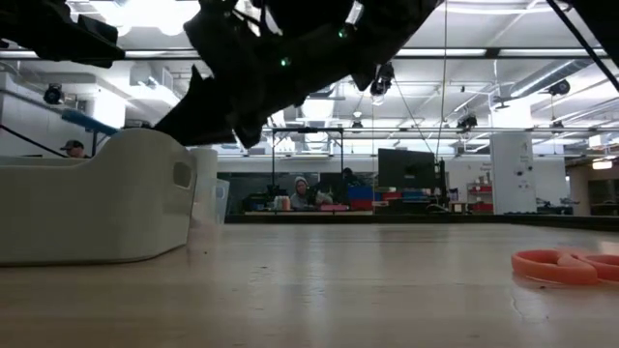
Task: Pick & Place Paint Supplies
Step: Put the blue scissors into the gray bin, then put the orange scissors into the gray bin
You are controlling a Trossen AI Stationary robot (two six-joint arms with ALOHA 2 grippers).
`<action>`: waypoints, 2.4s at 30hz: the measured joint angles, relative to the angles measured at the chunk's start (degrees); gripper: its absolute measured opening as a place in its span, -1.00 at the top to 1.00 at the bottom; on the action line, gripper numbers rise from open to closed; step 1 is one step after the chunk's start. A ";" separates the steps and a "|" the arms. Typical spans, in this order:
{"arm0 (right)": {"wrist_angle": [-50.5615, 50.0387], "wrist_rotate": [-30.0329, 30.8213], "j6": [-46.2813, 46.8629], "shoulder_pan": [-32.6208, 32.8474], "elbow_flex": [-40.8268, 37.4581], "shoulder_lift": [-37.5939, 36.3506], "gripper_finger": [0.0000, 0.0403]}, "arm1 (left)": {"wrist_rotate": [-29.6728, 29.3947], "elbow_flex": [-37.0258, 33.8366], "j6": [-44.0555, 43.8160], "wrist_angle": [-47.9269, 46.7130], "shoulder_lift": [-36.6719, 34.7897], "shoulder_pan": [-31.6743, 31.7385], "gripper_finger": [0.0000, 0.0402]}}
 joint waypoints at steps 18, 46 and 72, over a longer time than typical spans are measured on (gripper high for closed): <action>0.24 0.30 1.00 -0.18 0.07 1.59 0.92 | 0.00 0.00 0.07 0.03 -0.04 0.02 0.75; -3.45 1.36 -1.07 1.17 3.28 1.18 0.92 | 0.00 0.00 0.19 0.05 -0.04 0.02 0.75; -5.81 2.84 0.80 1.17 3.80 1.16 0.53 | 0.00 0.00 0.14 0.05 -0.04 0.00 0.75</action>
